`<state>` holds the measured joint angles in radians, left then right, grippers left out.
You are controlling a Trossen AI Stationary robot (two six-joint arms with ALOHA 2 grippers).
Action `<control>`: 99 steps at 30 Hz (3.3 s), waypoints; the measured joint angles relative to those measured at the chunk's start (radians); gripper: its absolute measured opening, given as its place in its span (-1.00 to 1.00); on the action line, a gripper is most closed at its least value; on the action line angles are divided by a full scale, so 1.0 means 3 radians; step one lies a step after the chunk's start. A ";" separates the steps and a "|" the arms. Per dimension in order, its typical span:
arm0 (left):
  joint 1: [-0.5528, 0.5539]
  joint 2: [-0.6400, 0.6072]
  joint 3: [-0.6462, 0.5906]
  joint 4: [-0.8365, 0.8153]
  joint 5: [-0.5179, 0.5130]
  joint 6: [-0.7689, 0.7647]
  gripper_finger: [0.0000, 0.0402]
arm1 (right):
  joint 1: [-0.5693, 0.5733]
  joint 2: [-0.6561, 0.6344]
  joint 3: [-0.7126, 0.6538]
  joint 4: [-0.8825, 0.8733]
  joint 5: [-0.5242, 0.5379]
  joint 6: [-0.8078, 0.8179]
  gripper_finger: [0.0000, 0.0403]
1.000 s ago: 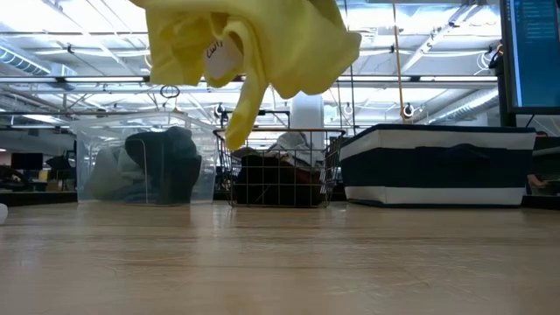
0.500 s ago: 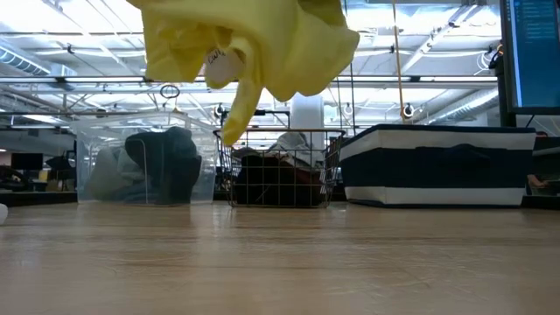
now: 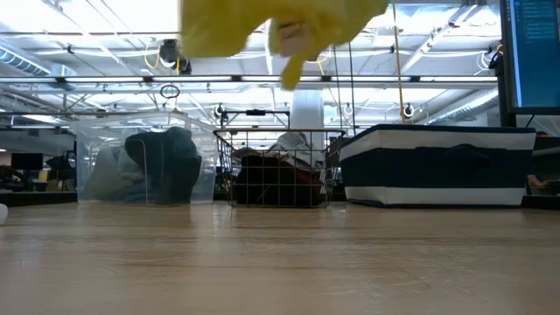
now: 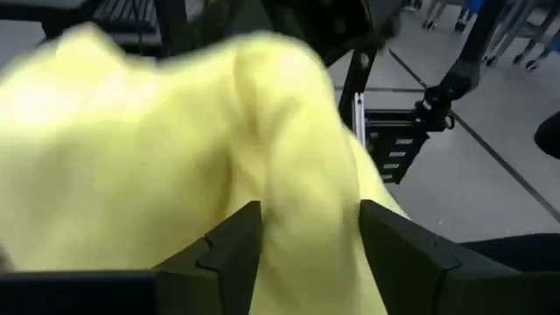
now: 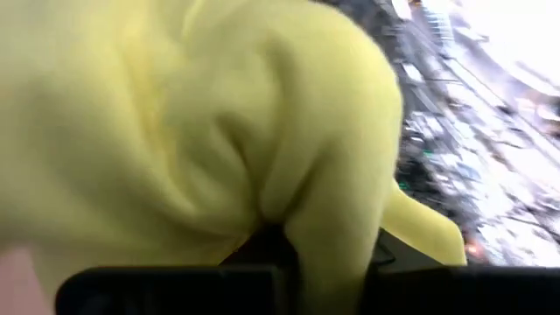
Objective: Pick & Place Cloths
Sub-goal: Put the yellow cloth into the blue bin
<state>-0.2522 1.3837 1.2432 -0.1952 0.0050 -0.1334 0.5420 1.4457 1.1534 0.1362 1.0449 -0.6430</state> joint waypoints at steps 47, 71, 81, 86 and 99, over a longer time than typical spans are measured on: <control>-0.0063 -0.0226 -0.0003 -0.0658 -0.0193 -0.0314 0.09 | -0.1837 -0.1911 -0.0746 0.0484 0.1755 -0.0111 -0.86; -0.0063 -0.0225 -0.0003 -0.0658 -0.0196 -0.0324 0.09 | -0.2154 -0.2002 -0.1973 0.1107 0.1751 0.0186 -0.86; -0.0063 -0.0225 -0.0003 -0.0657 -0.0198 -0.0325 0.09 | -0.2149 -0.2006 -0.1990 0.1394 0.1751 0.0102 -0.86; -0.0063 -0.0225 -0.0003 -0.0657 -0.0198 -0.0327 0.09 | -0.2027 -0.2007 -0.1990 0.2388 0.1753 -0.0652 -0.86; -0.0063 -0.0225 -0.0003 -0.0634 -0.0198 -0.0361 0.09 | -0.1789 -0.2165 -0.1919 0.2741 0.1754 -0.0939 -0.86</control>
<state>-0.2710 1.3163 1.2423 -0.3853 -0.0544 -0.2417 0.0051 0.7963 0.5777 0.9585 1.5711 -0.9248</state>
